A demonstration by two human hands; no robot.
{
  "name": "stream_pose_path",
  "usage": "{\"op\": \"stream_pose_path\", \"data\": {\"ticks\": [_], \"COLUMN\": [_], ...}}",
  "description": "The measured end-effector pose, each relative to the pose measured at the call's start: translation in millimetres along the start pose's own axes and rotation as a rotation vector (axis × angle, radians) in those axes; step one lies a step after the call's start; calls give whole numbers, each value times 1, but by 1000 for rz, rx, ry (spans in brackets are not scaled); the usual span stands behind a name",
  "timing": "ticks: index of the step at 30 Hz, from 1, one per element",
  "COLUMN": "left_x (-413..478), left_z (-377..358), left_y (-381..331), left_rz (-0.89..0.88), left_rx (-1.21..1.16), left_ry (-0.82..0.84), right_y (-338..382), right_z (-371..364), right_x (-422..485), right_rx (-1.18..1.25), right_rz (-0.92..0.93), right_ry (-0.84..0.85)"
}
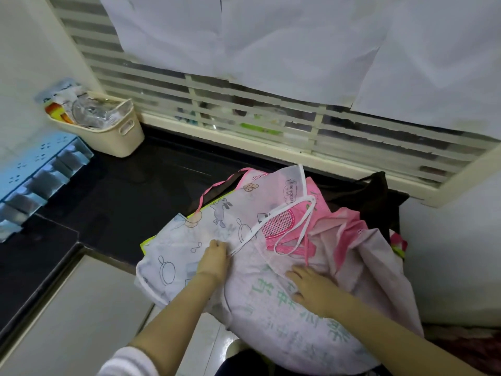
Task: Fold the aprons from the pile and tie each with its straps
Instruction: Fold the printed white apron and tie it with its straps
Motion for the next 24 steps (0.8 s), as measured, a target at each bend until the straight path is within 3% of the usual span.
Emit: {"op": "stream_pose_path", "data": {"ticks": [4, 8, 15, 20, 24], "left_x": [-10, -31, -78, -118, -143], "left_z": [26, 59, 93, 87, 64], "left_y": [3, -4, -17, -10, -6], "left_rz": [-54, -188, -406, -273, -116], "left_rx": [-110, -200, -223, -244, -101], "left_ry": [-17, -113, -158, -156, -43], "right_y": [10, 36, 66, 58, 65], "right_z": [42, 102, 145, 156, 141], "right_x": [8, 12, 30, 23, 10], "right_rx": [144, 162, -175, -269, -234], "right_rz": [-58, 12, -69, 106, 229], "right_ry": [-40, -341, -607, -727, -642]}}
Point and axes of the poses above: each hand's wrist, its own x-axis towards the middle knuckle, its own z-axis out of the back of the hand, y = z × x, the point moved 2 cm from there along x, towards the middle knuckle, and after that the axes turned 4 degrees about y, right-handed, at the moved point
